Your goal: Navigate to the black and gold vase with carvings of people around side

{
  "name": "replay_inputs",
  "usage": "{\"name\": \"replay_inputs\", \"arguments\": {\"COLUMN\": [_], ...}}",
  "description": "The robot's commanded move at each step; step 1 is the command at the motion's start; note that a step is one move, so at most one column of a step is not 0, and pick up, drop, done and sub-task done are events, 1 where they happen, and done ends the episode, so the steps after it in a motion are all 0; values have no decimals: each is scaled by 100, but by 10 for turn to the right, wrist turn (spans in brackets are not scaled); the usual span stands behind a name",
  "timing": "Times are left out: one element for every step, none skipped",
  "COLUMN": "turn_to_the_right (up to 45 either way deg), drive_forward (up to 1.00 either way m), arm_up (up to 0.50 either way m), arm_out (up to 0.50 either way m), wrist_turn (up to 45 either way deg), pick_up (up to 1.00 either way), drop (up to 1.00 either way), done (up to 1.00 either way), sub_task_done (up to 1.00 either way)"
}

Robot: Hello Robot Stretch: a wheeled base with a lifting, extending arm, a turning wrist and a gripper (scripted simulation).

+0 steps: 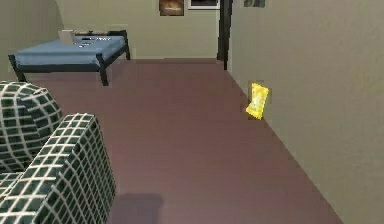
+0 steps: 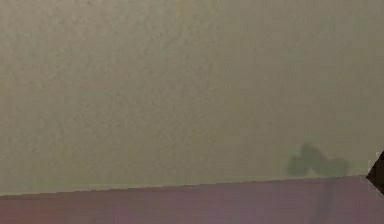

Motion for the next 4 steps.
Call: {"name": "replay_inputs", "arguments": {"turn_to_the_right": [0, 0, 0, 0], "drive_forward": [20, 100, 100, 100], "arm_up": [0, 0, 0, 0], "arm_out": [0, 0, 0, 0], "wrist_turn": [0, 0, 0, 0], "pick_up": [0, 0, 0, 0], "drop": [0, 0, 0, 0], "done": [0, 0, 0, 0], "sub_task_done": [0, 0, 0, 0]}}
